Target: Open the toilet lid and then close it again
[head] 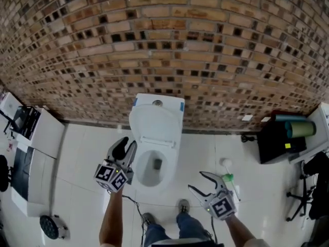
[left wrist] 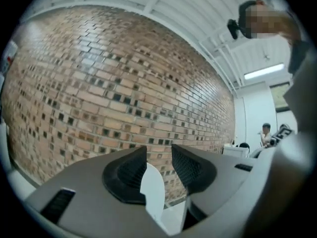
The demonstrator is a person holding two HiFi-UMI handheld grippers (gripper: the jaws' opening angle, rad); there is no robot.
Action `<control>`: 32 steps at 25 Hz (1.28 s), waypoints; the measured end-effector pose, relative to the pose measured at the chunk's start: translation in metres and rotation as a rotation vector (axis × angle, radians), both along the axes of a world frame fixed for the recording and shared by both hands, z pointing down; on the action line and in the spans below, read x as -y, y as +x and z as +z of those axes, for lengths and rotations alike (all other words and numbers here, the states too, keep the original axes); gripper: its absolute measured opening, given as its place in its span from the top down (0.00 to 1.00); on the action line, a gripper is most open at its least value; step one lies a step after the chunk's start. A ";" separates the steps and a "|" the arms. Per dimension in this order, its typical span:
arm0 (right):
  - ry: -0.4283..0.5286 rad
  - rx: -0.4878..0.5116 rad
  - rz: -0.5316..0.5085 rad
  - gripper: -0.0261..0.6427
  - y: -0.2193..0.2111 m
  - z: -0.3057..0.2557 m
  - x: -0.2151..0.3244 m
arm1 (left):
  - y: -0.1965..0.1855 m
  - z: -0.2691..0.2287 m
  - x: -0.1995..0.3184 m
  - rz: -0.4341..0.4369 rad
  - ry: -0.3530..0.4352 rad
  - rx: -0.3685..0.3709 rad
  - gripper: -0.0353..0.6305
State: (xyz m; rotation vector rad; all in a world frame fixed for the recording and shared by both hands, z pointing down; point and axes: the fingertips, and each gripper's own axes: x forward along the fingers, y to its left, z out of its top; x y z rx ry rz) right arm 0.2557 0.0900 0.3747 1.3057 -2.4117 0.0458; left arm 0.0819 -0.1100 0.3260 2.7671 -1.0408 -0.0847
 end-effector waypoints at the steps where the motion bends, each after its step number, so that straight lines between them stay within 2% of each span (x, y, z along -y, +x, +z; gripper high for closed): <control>1: -0.005 0.044 0.013 0.56 -0.009 -0.009 0.002 | -0.010 -0.011 -0.022 0.006 0.035 0.037 0.72; 4: -0.016 0.152 0.030 0.56 -0.038 -0.035 0.005 | -0.041 -0.032 -0.078 0.033 0.090 0.126 0.72; 8: -0.008 0.212 -0.030 0.56 -0.088 -0.062 0.004 | -0.070 -0.044 -0.140 0.083 0.161 0.220 0.72; 14: 0.000 0.210 -0.123 0.56 -0.161 -0.078 -0.011 | -0.079 -0.053 -0.203 0.207 0.136 0.181 0.72; 19: -0.013 0.196 -0.161 0.56 -0.199 -0.074 -0.025 | -0.089 -0.057 -0.215 0.231 0.151 0.167 0.72; 24: 0.003 0.193 -0.151 0.56 -0.213 -0.075 -0.033 | -0.099 -0.060 -0.222 0.245 0.179 0.164 0.72; 32: 0.024 0.188 -0.119 0.56 -0.208 -0.082 -0.035 | -0.103 -0.058 -0.227 0.246 0.168 0.173 0.72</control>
